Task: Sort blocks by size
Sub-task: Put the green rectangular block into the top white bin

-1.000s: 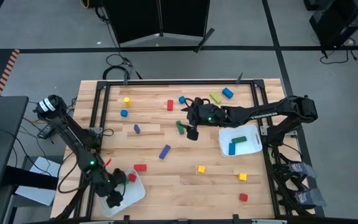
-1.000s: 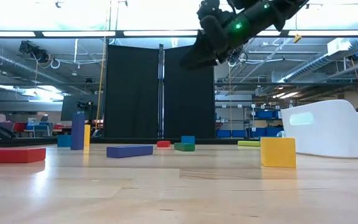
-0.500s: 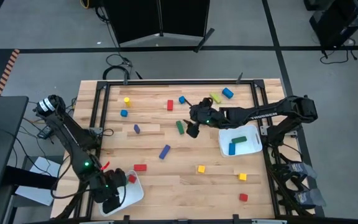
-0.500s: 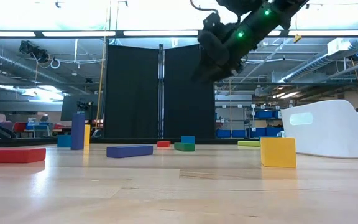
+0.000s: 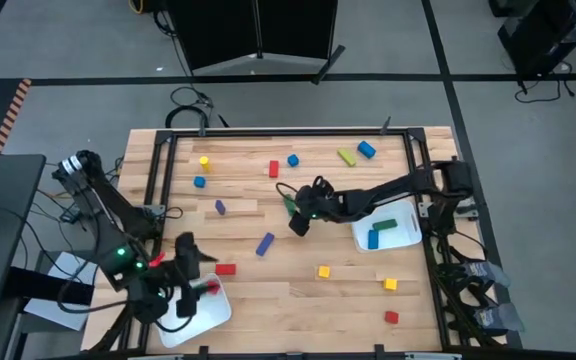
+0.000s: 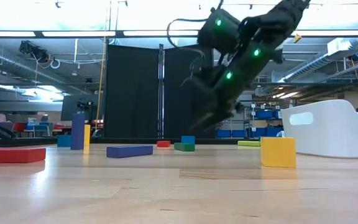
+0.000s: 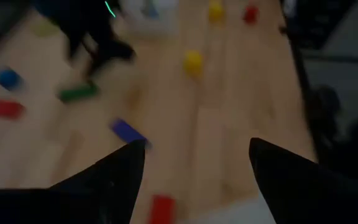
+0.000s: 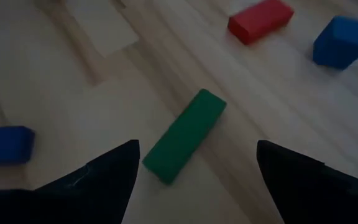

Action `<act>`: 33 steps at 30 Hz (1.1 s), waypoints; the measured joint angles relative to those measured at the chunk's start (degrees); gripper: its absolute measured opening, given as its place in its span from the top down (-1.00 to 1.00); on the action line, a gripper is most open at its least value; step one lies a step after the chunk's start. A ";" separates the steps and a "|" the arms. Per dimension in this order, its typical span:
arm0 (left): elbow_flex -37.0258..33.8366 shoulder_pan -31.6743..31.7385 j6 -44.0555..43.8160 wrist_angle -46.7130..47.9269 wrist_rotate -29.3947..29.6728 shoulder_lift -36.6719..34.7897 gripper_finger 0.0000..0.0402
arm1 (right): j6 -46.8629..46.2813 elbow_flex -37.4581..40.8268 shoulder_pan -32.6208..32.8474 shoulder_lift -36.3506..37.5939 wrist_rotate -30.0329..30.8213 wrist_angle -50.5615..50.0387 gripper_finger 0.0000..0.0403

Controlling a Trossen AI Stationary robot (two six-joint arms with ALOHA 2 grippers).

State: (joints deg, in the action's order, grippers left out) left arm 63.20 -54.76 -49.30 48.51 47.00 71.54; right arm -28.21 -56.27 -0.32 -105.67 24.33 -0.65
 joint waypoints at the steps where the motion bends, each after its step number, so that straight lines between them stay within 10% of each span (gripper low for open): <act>1: 0.00 0.00 0.95 0.20 2.45 -0.41 -0.47 | -0.21 0.00 -0.03 -0.96 0.03 0.69 -0.66; 16: -1.72 0.09 0.19 3.25 22.02 -1.16 -0.47 | -0.69 -10.67 -0.33 -14.00 3.35 -0.57 -0.54; 26: -6.75 1.77 -7.83 1.47 21.93 -1.11 -0.47 | 1.21 -11.41 -3.02 -12.04 -4.56 -7.36 0.44; 33: -8.58 10.40 -7.57 -3.38 8.74 -1.01 -0.47 | 8.68 -10.76 -2.71 -4.46 -5.75 -15.42 0.45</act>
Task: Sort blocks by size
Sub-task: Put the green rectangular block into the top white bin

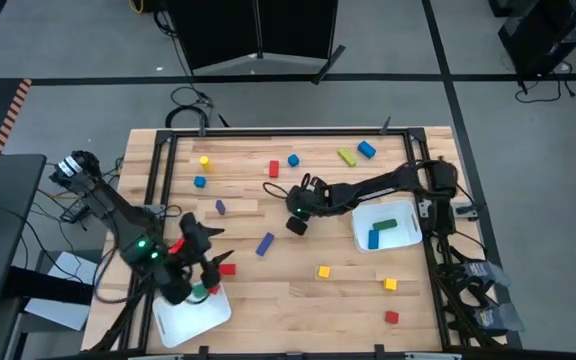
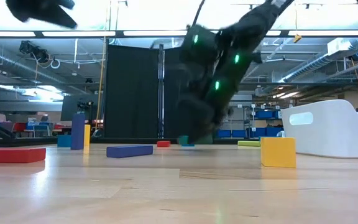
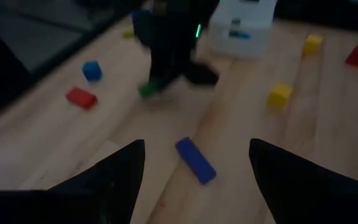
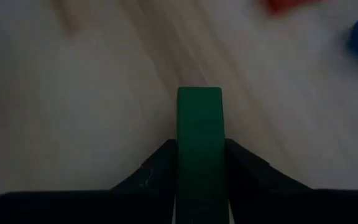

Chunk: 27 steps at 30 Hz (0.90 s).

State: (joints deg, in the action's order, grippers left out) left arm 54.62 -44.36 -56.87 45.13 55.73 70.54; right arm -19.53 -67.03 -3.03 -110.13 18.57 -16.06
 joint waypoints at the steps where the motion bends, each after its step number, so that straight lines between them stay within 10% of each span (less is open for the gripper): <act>1: -0.19 1.66 1.44 -1.25 -1.88 0.11 -0.47 | 0.69 -0.08 0.24 2.19 0.24 -1.57 0.45; 14: -0.23 21.97 24.34 -4.92 -36.42 8.23 -0.47 | 0.10 12.91 13.29 40.39 3.68 -28.84 0.45; 27: -0.23 33.30 20.20 -4.34 -33.32 8.82 -0.47 | -28.42 32.60 23.45 58.59 2.59 -39.16 0.45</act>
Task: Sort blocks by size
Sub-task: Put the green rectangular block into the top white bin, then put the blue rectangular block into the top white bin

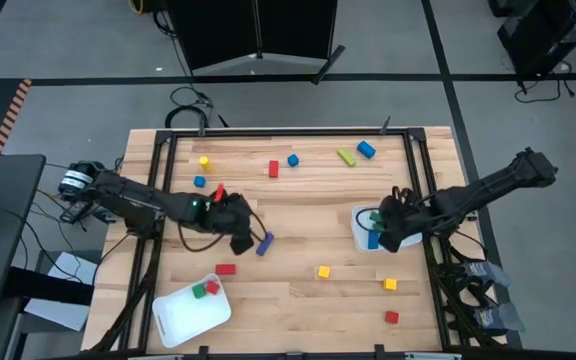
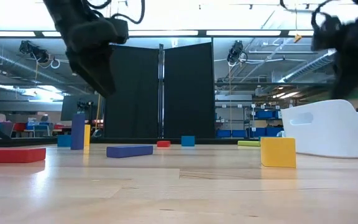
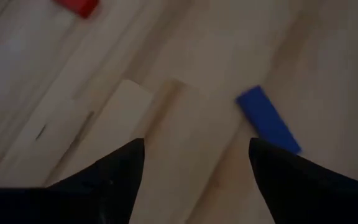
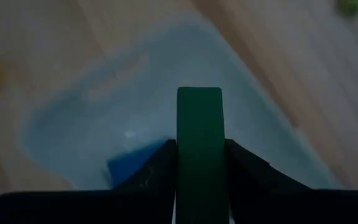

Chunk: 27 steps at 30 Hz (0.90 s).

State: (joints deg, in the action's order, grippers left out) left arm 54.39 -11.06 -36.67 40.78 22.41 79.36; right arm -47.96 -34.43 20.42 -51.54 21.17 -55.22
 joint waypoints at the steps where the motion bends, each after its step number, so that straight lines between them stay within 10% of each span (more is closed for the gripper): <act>1: 0.00 0.52 -0.33 0.07 0.02 0.02 -0.47 | -0.81 0.91 0.25 -0.19 0.01 0.24 0.45; 5: 0.00 2.43 -1.36 0.27 0.05 -0.01 -0.47 | -2.97 2.76 1.64 -1.02 3.13 0.75 0.36; 16: 0.01 6.43 -13.34 12.00 6.69 -2.22 -0.47 | 1.79 2.73 4.38 -0.04 6.44 7.38 -0.82; 27: -1.85 9.42 -19.38 16.30 4.54 -2.02 -0.48 | 3.88 2.73 4.38 -0.08 7.80 10.95 -0.76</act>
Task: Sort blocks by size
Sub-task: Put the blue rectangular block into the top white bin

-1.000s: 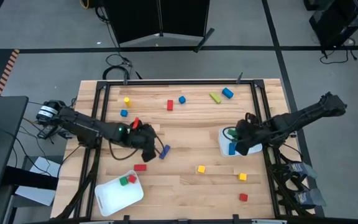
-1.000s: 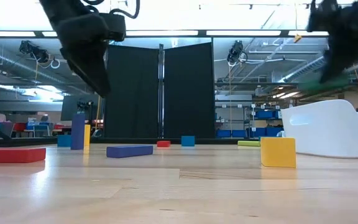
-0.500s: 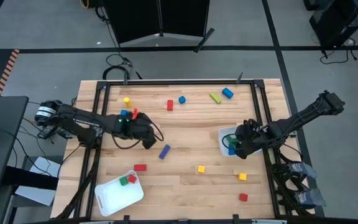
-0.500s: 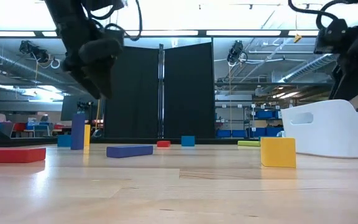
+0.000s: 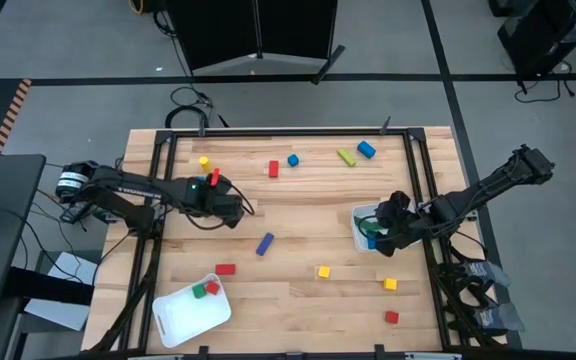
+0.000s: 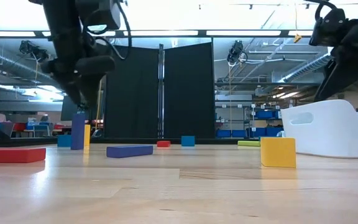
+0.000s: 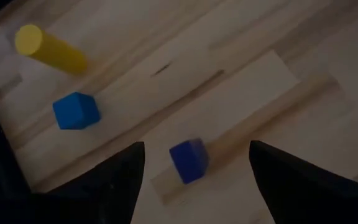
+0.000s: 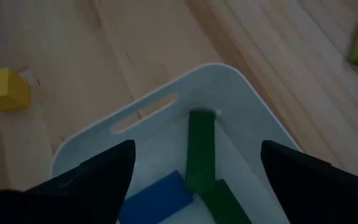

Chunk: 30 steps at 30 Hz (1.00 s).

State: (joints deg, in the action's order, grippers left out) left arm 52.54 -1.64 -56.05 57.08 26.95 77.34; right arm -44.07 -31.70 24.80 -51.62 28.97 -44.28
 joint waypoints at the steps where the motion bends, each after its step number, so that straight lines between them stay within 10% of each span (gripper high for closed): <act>1: -0.57 0.18 -0.16 -0.31 -0.50 0.00 -0.48 | 0.20 0.00 0.00 0.00 0.00 0.30 -0.74; 19: -11.41 0.55 -1.34 -12.14 -1.82 0.02 -0.39 | 0.76 -0.07 -0.02 0.00 0.15 3.67 -0.61; 30: -14.54 0.53 2.98 -17.75 0.03 0.04 0.70 | 0.76 -0.07 -0.07 0.00 0.15 5.41 -0.54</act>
State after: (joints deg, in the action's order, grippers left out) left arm 38.00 -1.10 -53.07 39.33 26.98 77.38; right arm -43.31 -31.77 24.73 -51.62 29.12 -38.86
